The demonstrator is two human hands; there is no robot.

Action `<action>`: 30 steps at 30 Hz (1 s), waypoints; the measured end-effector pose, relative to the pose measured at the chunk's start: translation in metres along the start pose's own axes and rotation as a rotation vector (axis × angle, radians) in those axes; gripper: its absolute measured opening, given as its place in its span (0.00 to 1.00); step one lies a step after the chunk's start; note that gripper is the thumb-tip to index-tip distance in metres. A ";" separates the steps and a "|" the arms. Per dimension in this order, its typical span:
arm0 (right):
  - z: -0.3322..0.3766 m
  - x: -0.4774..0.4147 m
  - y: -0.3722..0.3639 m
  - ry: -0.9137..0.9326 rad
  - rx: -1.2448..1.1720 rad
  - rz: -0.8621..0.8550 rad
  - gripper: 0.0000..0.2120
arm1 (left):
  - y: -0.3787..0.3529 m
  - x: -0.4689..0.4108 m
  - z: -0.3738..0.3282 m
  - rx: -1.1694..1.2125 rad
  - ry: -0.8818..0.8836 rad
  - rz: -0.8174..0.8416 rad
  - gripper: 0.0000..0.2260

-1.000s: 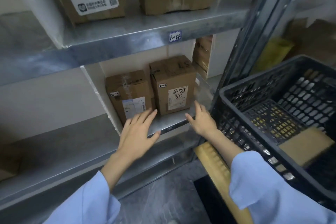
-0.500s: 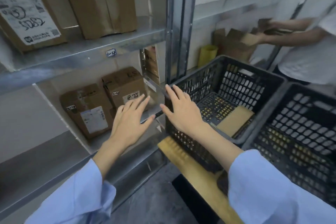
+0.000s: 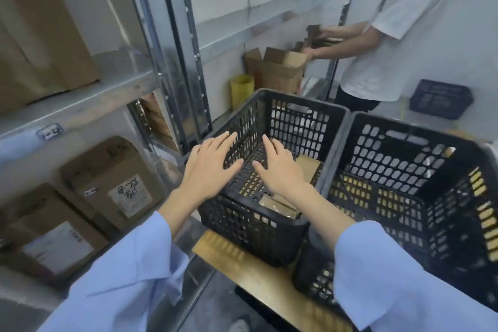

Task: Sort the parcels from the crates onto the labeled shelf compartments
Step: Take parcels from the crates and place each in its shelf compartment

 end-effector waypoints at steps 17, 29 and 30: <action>-0.117 -0.089 -0.070 -0.556 -0.349 -0.045 0.43 | -0.143 -0.175 -0.014 -0.056 -0.419 0.396 0.35; -0.157 -0.070 -0.113 -0.824 -0.406 0.113 0.54 | -0.229 -0.180 -0.017 0.101 -0.533 0.702 0.42; -0.158 -0.070 -0.117 -0.821 -0.417 0.142 0.55 | -0.233 -0.179 -0.017 0.109 -0.534 0.713 0.44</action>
Point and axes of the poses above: each hand's wrist, its own x-axis away from the middle knuckle, its own y-axis out of the back of the hand, z = x × y, the point moved 7 cm from there along -x, towards the middle knuckle, and after that the axes turned 15 degrees about z, right-handed, at the moved point
